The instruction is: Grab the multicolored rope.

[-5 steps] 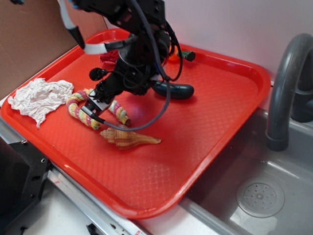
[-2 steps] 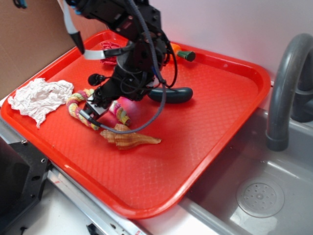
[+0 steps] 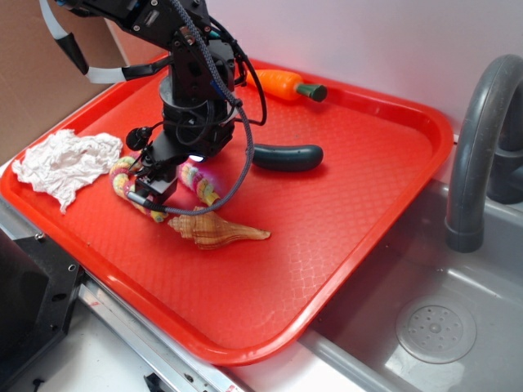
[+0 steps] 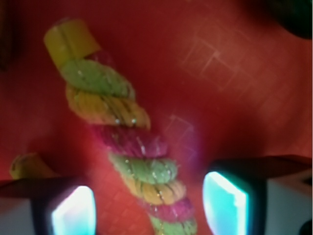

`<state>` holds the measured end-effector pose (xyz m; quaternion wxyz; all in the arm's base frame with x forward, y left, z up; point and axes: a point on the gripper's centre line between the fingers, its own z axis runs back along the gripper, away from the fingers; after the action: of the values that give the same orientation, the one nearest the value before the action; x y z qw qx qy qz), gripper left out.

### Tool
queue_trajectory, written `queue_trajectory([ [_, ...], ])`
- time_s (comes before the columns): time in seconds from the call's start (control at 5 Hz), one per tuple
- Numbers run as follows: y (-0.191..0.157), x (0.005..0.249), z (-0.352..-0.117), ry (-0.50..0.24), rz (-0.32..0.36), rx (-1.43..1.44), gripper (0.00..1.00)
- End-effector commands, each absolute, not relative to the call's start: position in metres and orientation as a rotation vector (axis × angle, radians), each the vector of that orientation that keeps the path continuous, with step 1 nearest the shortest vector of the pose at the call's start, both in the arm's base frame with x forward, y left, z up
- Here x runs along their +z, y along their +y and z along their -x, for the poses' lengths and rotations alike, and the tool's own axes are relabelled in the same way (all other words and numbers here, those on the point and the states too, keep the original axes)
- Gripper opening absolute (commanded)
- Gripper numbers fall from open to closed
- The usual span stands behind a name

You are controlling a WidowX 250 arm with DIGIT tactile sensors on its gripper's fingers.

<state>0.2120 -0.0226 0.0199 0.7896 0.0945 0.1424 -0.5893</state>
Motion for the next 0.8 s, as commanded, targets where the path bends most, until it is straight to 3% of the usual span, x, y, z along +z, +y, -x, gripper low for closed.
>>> queue_trajectory([
  [0.0,-0.028,0.023,-0.209,0.145,-0.207,-1.155,0.0],
  [0.4,-0.034,0.017,-0.214,0.14,-0.236,-1.128,0.0],
  [0.6,-0.033,0.029,-0.215,0.093,-0.215,-0.971,0.0],
])
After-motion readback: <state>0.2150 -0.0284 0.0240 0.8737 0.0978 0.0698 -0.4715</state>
